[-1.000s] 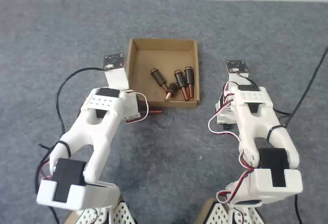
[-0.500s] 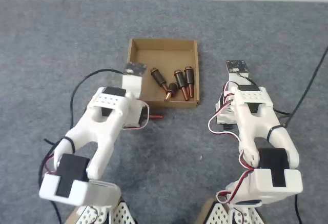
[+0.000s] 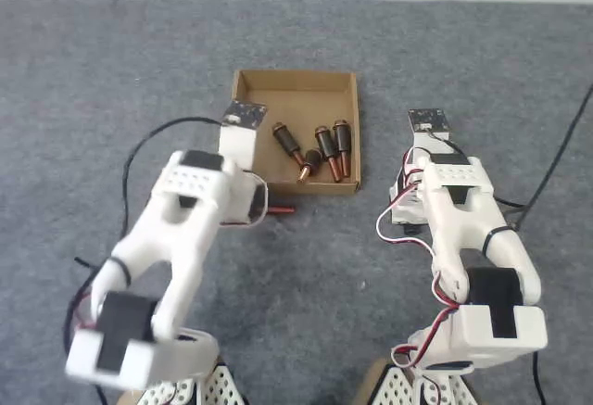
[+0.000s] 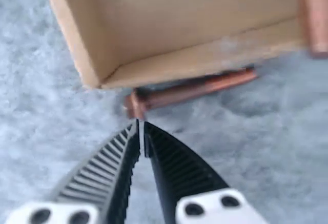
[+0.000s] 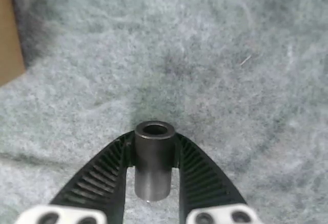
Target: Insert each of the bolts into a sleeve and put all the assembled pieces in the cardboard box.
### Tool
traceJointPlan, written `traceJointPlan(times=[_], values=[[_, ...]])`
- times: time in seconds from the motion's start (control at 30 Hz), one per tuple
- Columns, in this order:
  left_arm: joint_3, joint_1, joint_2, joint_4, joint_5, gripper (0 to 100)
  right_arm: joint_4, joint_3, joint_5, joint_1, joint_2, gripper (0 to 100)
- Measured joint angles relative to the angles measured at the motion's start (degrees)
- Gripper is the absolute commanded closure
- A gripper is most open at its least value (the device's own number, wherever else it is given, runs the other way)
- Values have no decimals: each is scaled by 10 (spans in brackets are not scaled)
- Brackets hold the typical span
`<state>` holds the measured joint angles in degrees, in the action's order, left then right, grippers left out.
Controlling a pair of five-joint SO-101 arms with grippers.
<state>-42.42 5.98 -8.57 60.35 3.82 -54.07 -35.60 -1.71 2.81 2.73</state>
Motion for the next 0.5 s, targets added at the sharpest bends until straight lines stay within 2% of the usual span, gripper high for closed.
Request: traceJointPlan(times=[0.17,0.27,0.4,0.5], values=[[-103,23,-156,-70,125,987,0,0,-11,-1,0,991],[-178,23,-229,-159,215,987,0,0,-16,0,0,991],[-282,25,-269,-288,312,987,0,0,-16,0,0,991],[-296,26,-269,-316,377,987,0,0,-16,0,0,991]])
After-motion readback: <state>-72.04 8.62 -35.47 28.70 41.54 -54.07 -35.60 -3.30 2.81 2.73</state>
